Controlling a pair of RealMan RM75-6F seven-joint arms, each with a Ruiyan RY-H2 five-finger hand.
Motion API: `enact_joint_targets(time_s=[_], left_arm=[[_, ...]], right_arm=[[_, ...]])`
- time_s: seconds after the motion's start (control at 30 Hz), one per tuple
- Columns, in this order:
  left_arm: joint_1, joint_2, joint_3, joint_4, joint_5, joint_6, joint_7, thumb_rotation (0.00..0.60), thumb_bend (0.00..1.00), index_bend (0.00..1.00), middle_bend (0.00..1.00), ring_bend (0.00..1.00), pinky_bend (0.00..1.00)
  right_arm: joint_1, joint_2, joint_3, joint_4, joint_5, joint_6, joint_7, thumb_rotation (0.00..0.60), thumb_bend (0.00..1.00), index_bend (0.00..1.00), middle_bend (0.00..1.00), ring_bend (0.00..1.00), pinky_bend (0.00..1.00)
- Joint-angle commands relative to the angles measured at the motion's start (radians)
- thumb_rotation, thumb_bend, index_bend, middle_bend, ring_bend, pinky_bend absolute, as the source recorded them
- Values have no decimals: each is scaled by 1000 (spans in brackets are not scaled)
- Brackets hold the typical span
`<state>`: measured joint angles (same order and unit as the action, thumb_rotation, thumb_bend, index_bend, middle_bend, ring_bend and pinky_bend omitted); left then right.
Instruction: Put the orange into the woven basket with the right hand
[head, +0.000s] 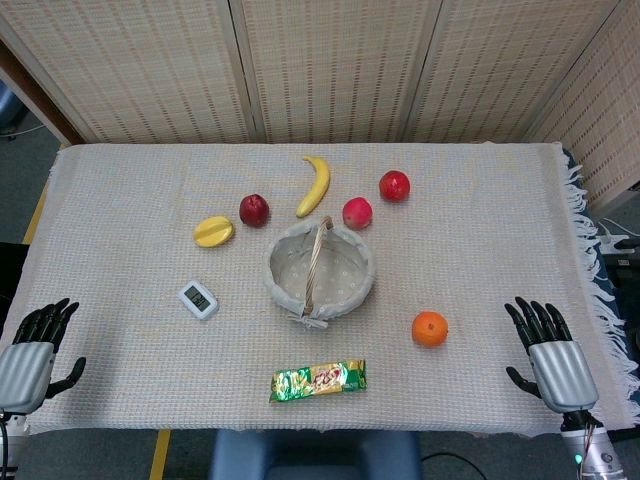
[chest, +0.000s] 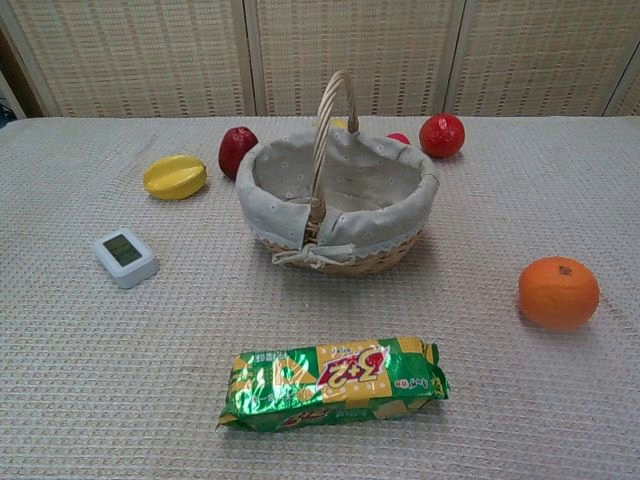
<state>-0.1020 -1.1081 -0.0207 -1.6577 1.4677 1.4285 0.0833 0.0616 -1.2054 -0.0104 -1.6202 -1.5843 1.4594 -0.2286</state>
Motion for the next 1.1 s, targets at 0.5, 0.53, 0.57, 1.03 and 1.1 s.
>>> enact_joint_targets(time_s=[0.5, 0.53, 0.57, 1.03, 1.1], left_arm=[[-2, 1, 0, -3, -4, -8, -6, 600, 368, 0, 0, 0, 66], [-2, 1, 0, -3, -4, -8, -8, 600, 368, 0, 0, 0, 66], [-2, 2, 0, -4, -5, -8, -9, 600, 367, 0, 0, 0, 66], [-4, 12, 5, -17, -8, -22, -22, 600, 366, 0, 0, 0, 66], [-4, 13, 6, -19, -9, -23, -22, 600, 366, 0, 0, 0, 66]], right_arm=[[45, 52, -19, -137, 98, -165, -27, 600, 104, 0, 0, 0, 52], [54, 57, -15, -167, 130, -194, -38, 600, 104, 0, 0, 0, 52], [66, 62, -9, -196, 160, -220, -50, 600, 104, 0, 0, 0, 52], [245, -82, 94, -301, 495, -355, -357, 600, 104, 0, 0, 0, 52], [269, -123, 97, -299, 538, -360, -395, 600, 104, 0, 0, 0, 52]])
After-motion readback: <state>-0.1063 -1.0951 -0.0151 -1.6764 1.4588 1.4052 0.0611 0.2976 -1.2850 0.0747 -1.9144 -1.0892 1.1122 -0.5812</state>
